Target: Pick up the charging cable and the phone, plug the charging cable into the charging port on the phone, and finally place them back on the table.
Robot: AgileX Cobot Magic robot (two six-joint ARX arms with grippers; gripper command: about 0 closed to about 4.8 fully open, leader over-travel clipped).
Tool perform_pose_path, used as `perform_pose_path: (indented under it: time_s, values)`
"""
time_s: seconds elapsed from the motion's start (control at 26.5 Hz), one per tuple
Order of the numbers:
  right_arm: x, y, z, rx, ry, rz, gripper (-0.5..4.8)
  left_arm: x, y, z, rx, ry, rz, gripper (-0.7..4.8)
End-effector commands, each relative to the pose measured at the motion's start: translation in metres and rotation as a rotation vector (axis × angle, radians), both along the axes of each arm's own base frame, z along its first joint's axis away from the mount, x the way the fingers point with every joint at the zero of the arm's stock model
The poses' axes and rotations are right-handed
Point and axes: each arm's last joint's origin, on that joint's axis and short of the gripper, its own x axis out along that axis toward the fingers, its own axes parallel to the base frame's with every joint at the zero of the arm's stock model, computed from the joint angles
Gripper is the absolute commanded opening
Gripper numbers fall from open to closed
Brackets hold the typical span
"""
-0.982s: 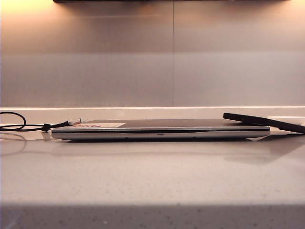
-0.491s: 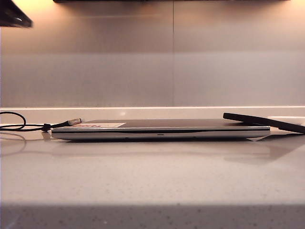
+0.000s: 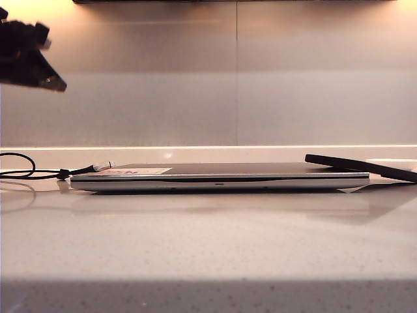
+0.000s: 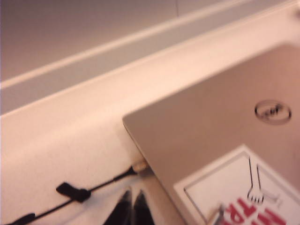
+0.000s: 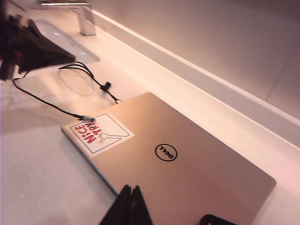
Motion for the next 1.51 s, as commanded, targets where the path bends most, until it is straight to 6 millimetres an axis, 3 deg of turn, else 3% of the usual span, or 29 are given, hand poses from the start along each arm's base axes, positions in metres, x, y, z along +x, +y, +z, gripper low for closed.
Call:
perform_pose_path:
  time_s: [0.04,0.08,0.15,0.19,0.23,0.45,0.87,1.51]
  values:
    - [-0.001,0.000,0.004,0.014,-0.021,0.000,-0.02,0.001,-0.001,-0.003,0.064,0.004,-0.018,0.02]
    - [-0.001,0.000,0.004,0.014,-0.021,0.001,-0.02,0.002,-0.001,-0.005,0.079,0.009,-0.022,0.22]
    - [-0.001,0.000,0.004,0.014,-0.021,0.000,-0.02,0.003,-0.001,-0.010,0.135,0.017,-0.038,2.07]
    - [-0.001,0.000,0.004,0.014,-0.021,0.000,-0.02,0.003,-0.001,-0.012,0.165,0.013,-0.047,2.66]
    - [-0.001,0.000,0.004,0.014,-0.021,0.000,-0.02,0.004,-0.001,-0.013,0.189,0.010,-0.055,2.81]
    - [-0.001,0.000,0.004,0.014,-0.021,0.000,-0.02,0.008,-0.003,-0.021,0.293,0.014,-0.091,2.81]
    - [0.000,0.000,0.004,0.014,-0.021,-0.001,-0.02,0.019,-0.006,-0.041,0.320,0.112,-0.106,2.79]
    - [-0.001,0.000,0.004,0.015,-0.022,-0.001,-0.02,0.017,-0.009,-0.044,0.392,0.112,-0.152,2.78]
